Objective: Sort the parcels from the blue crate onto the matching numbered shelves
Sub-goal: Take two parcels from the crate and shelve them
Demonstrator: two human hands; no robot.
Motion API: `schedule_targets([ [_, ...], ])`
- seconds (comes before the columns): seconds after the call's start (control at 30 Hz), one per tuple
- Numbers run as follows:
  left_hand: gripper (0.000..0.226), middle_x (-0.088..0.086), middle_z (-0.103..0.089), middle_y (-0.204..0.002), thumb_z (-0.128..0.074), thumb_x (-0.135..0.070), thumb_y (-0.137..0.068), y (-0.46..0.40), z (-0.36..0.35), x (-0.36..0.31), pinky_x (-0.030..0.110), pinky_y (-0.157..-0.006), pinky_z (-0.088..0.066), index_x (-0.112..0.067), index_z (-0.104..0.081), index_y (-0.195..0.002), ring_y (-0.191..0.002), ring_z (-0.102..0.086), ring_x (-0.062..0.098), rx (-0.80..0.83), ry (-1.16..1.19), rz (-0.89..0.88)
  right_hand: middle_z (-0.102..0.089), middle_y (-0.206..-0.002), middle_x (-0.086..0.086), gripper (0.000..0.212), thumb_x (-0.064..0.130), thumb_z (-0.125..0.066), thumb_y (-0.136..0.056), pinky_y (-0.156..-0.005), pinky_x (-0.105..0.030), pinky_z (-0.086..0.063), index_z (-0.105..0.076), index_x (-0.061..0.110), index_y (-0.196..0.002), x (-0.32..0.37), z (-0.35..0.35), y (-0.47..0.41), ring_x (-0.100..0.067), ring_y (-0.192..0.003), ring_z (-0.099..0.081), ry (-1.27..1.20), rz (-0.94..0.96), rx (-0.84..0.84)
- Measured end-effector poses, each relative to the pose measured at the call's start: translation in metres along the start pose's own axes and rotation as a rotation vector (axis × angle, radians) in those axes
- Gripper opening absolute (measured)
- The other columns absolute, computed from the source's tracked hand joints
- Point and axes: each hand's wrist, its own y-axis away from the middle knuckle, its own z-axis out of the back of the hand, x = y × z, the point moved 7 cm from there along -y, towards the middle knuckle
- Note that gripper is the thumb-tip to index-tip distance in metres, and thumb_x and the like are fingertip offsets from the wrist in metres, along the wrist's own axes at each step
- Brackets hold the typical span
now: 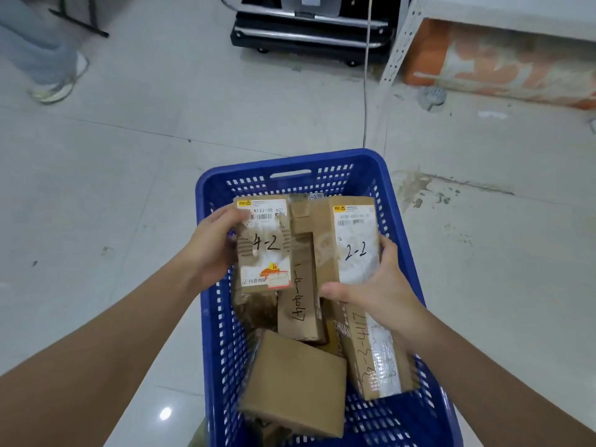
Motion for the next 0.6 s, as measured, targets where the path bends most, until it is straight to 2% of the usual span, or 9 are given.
schedule_targets([
  [0.07, 0.042, 0.013, -0.070, -0.131, -0.053, -0.033, -0.102, 0.015, -0.009, -0.007, 0.053, -0.092, -0.058, -0.017, -0.059, -0.140, -0.119, -0.068, 0.039, 0.079, -0.013, 0.017, -0.063, -0.124, 0.017, 0.101, 0.033, -0.101, -0.054, -0.102, -0.039, -0.051, -0.042, 0.034, -0.135, 0.008, 0.004, 0.006, -0.008, -0.117, -0.060, -0.032, 0.003, -0.011],
  [0.17, 0.047, 0.014, -0.067, -0.137, -0.053, -0.042, -0.102, 0.038, -0.026, -0.023, 0.055, -0.093, -0.058, -0.023, -0.050, -0.145, -0.122, -0.066, 0.039, 0.152, -0.028, 0.005, -0.072, -0.114, 0.014, 0.076, 0.030, -0.099, -0.061, -0.097, -0.040, -0.056, -0.057, 0.032, -0.125, 0.021, 0.010, 0.018, -0.012, -0.109, -0.068, -0.085, 0.006, -0.052],
  [0.23, 0.044, 0.012, -0.067, -0.136, -0.050, -0.045, -0.105, 0.057, -0.040, -0.040, 0.054, -0.093, -0.058, -0.027, -0.049, -0.145, -0.121, -0.067, 0.036, 0.187, -0.048, 0.003, -0.074, -0.112, 0.013, 0.069, 0.032, -0.097, -0.064, -0.098, -0.042, -0.056, -0.061, 0.032, -0.123, 0.036, 0.013, 0.028, -0.013, -0.108, -0.070, -0.148, 0.014, -0.049],
  [0.3, 0.044, 0.007, -0.068, -0.136, -0.048, -0.048, -0.105, 0.078, -0.057, -0.063, 0.054, -0.098, -0.055, -0.032, -0.048, -0.146, -0.122, -0.068, 0.031, 0.238, -0.108, 0.001, -0.076, -0.114, 0.013, 0.072, 0.041, -0.097, -0.061, -0.101, -0.047, -0.056, -0.062, 0.034, -0.124, 0.060, 0.018, 0.041, -0.014, -0.110, -0.071, -0.199, 0.047, -0.034],
  [0.37, 0.060, 0.003, -0.070, -0.133, -0.066, -0.038, -0.095, 0.098, -0.070, -0.091, 0.056, -0.099, -0.055, -0.033, -0.041, -0.149, -0.118, -0.070, 0.031, 0.289, -0.182, -0.038, -0.075, -0.118, 0.012, 0.081, 0.050, -0.095, -0.055, -0.103, -0.050, -0.055, -0.061, 0.036, -0.127, 0.092, 0.027, 0.054, -0.015, -0.113, -0.070, -0.222, 0.117, -0.007],
  [0.47, 0.103, 0.005, -0.071, -0.127, -0.090, -0.007, -0.070, 0.136, -0.086, -0.148, 0.055, -0.095, -0.059, -0.032, -0.028, -0.148, -0.108, -0.075, 0.029, 0.283, -0.382, -0.129, -0.074, -0.124, 0.009, 0.071, 0.037, -0.093, -0.070, -0.104, -0.049, -0.054, -0.059, 0.031, -0.133, 0.153, 0.050, 0.084, -0.016, -0.117, -0.070, -0.232, 0.217, 0.054],
  [0.53, 0.103, 0.005, -0.070, -0.126, -0.090, 0.003, -0.069, 0.166, -0.100, -0.193, 0.050, -0.094, -0.060, -0.031, -0.028, -0.144, -0.108, -0.075, 0.025, 0.309, -0.442, -0.188, -0.073, -0.126, 0.006, 0.065, 0.025, -0.089, -0.078, -0.103, -0.046, -0.054, -0.057, 0.026, -0.134, 0.200, 0.071, 0.109, -0.017, -0.117, -0.070, -0.221, 0.287, 0.072],
  [0.6, 0.098, 0.005, -0.072, -0.124, -0.090, 0.003, -0.068, 0.203, -0.115, -0.250, 0.050, -0.096, -0.059, -0.028, -0.033, -0.141, -0.109, -0.074, 0.024, 0.303, -0.445, -0.281, -0.071, -0.131, 0.000, 0.062, 0.017, -0.085, -0.084, -0.103, -0.044, -0.055, -0.053, 0.022, -0.137, 0.253, 0.096, 0.143, -0.019, -0.118, -0.070, -0.219, 0.349, 0.072],
])
